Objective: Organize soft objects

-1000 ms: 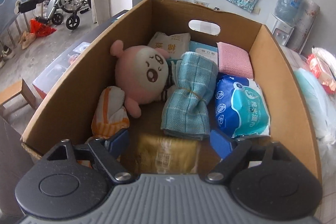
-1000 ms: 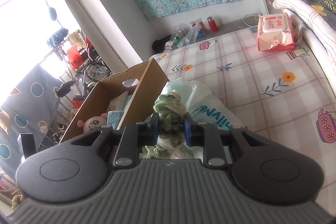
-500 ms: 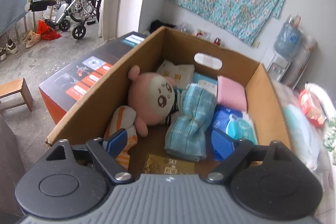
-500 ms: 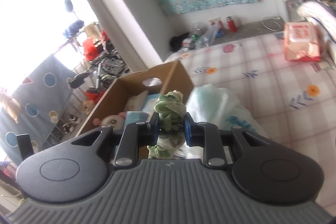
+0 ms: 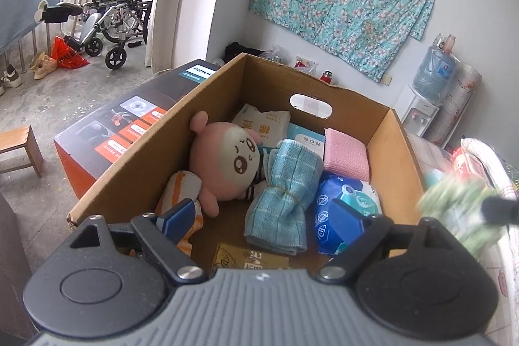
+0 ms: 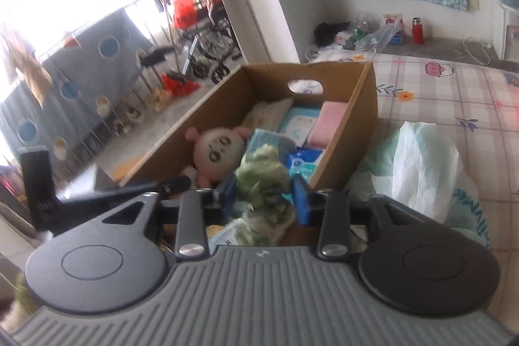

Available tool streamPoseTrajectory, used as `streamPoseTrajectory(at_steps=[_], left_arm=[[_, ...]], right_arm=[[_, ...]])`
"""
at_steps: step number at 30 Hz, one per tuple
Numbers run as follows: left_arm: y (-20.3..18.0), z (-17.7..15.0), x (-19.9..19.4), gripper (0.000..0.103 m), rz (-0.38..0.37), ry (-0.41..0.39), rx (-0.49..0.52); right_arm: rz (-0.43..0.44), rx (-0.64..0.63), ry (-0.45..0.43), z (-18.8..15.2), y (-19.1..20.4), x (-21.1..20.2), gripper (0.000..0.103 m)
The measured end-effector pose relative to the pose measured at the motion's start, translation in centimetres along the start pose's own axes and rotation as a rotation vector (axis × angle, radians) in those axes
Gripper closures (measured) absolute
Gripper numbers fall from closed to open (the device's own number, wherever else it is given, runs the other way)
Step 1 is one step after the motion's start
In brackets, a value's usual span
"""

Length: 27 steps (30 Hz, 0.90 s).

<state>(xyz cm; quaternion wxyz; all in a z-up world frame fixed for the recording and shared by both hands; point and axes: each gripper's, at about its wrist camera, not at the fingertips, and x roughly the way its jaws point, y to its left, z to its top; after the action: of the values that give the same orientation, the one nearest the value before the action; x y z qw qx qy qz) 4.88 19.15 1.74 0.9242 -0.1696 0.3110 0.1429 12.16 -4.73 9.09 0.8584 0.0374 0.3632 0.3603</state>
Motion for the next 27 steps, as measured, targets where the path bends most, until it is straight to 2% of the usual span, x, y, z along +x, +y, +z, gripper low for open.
streamPoseTrajectory(at_steps=[1, 2, 7, 17, 21, 24, 27], left_arm=[[0.0, 0.0, 0.0, 0.013, -0.002, 0.0, -0.001], [0.0, -0.1, 0.0, 0.013, -0.004, 0.0, -0.001], [-0.3, -0.3, -0.1, 0.013, -0.01, -0.005, 0.015], [-1.2, -0.6, -1.0, 0.013, -0.03, -0.02, 0.039], [-2.1, -0.8, -1.8, 0.009, -0.043, -0.03, 0.059], [-3.3, -1.0, -2.6, 0.005, -0.055, -0.042, 0.096], [-4.7, -1.3, -3.5, 0.0, -0.092, -0.044, 0.124]], right_arm=[[-0.018, -0.018, 0.004, -0.2, 0.6, 0.3, 0.046], [-0.025, -0.028, 0.004, -0.3, 0.7, 0.3, 0.045], [-0.023, -0.012, 0.003, -0.7, 1.1, 0.2, 0.044], [-0.029, 0.104, -0.028, -2.1, -1.8, -1.6, 0.042], [-0.042, 0.147, -0.046, -3.2, -2.9, -2.8, 0.04], [-0.052, 0.187, -0.061, -3.9, -3.8, -3.5, 0.035], [-0.074, 0.216, -0.075, -5.0, -4.6, -4.4, 0.026]])
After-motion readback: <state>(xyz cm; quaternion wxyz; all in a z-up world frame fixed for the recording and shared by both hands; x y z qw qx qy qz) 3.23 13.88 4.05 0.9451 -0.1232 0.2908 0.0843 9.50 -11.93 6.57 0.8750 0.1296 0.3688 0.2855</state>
